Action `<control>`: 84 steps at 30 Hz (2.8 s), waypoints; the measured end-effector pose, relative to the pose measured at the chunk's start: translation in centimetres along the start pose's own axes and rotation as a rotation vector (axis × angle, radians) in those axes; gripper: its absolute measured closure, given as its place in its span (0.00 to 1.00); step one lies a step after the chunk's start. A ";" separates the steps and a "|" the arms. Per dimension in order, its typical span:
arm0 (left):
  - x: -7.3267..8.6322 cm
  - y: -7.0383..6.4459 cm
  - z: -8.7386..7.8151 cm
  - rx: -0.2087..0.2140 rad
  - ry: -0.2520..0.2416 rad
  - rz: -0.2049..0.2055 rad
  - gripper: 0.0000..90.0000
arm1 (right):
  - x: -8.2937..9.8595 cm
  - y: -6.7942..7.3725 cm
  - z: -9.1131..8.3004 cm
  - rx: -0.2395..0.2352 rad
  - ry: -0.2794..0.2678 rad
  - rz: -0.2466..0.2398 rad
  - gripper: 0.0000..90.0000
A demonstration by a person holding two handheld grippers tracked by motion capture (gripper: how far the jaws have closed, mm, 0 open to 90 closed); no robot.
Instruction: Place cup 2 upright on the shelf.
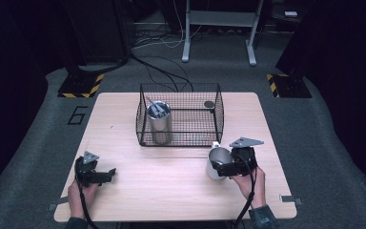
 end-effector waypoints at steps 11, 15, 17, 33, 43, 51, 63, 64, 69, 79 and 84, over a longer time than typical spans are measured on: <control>0.0 0.0 -0.1 0.003 0.009 0.002 0.01 | 1.0 -0.4 2.3 0.032 0.036 0.015 0.00; 0.0 0.0 -0.1 0.003 0.008 0.002 0.01 | 1.1 -0.6 3.0 0.027 0.041 0.024 0.00; 0.0 0.0 -0.1 0.002 0.008 0.002 0.01 | 1.1 -0.6 3.3 0.029 0.048 0.033 0.00; 0.0 0.0 -0.1 0.002 0.009 0.002 0.01 | 1.1 -0.4 4.2 0.058 0.057 0.003 0.06; 0.0 0.0 -0.1 0.003 0.009 0.002 0.01 | 0.9 -0.4 3.6 0.045 0.040 -0.017 0.06; 0.0 0.0 -0.1 0.002 0.009 0.002 0.01 | 0.2 0.0 2.4 0.046 0.024 -0.031 0.06; 0.0 0.0 0.0 0.000 0.000 -0.001 0.01 | -1.2 0.7 1.1 0.031 0.013 -0.060 0.06; 0.0 0.0 0.0 0.000 0.000 -0.001 0.01 | -1.3 0.6 1.1 0.034 0.013 -0.071 0.06; 0.0 0.0 0.0 0.000 0.000 0.000 0.01 | -2.2 0.8 0.7 0.028 0.002 -0.080 0.06; 0.0 0.0 0.0 -0.003 -0.004 -0.002 0.01 | -3.8 1.1 0.2 0.022 0.000 -0.104 0.06; 0.0 0.0 0.0 -0.003 -0.004 -0.001 0.01 | -4.6 1.2 0.0 0.015 -0.007 -0.110 0.06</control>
Point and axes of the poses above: each handheld gripper's, and its own axes: z roughly forward along the jaws, x roughly out of its underside, y roughly to its left, the point moved 5 cm from there along z, roughly forward along the jaws, and after that the axes turned 7 degrees about y, right-handed, at the moved point
